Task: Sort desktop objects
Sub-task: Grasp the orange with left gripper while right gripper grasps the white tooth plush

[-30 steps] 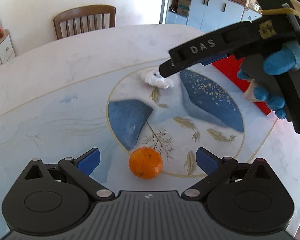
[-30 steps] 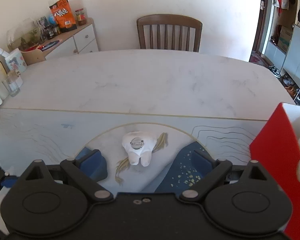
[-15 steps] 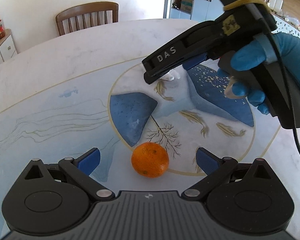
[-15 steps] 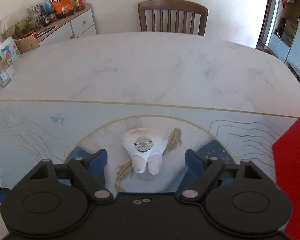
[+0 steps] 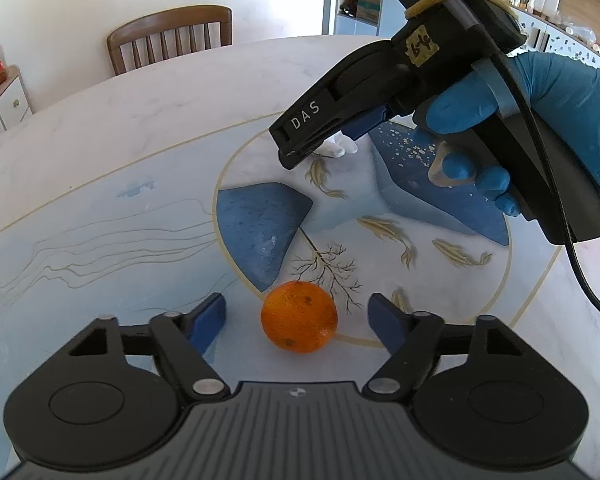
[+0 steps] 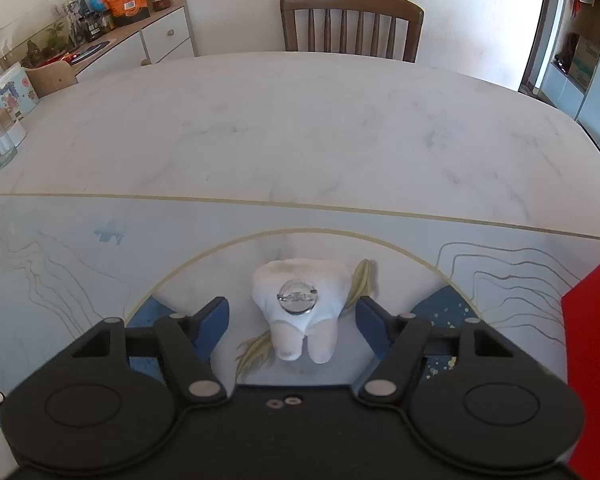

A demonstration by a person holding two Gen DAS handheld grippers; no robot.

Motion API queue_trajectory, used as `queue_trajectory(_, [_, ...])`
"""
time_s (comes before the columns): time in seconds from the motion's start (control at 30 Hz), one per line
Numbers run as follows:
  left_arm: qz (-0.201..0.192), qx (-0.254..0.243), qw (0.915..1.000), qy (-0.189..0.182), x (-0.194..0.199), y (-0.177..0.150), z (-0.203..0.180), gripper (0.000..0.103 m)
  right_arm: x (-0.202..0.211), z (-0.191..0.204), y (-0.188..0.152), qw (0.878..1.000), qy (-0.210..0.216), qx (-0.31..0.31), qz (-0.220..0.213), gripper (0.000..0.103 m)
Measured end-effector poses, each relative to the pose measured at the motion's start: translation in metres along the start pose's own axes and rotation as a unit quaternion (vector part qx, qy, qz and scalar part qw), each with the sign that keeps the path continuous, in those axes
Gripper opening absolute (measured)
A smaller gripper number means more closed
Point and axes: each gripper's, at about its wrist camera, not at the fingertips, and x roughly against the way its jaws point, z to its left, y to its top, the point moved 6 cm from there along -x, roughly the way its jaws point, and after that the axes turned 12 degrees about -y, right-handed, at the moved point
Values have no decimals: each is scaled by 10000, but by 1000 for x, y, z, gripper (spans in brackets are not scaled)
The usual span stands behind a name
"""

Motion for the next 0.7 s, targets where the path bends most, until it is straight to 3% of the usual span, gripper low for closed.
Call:
queue_trajectory(0.2, [63,-111,9999,62,0,1,-2,62,0,1,3,9998,-156,85,22,53])
queue_trajectory(0.27, [72,-124,9999,37,1,2,-4,54,0,0,3,9997,-207,99,44,49])
queue_trajectory(0.47, [107,-172,9998,-15,3,3,-7,36,1,-3,5,9997,-206,31,128,46])
queue_trajectory(0.7, [106,-99,9999,-74,6,2,-6,35,15,-8,-2,9999,-77,-71,85,43])
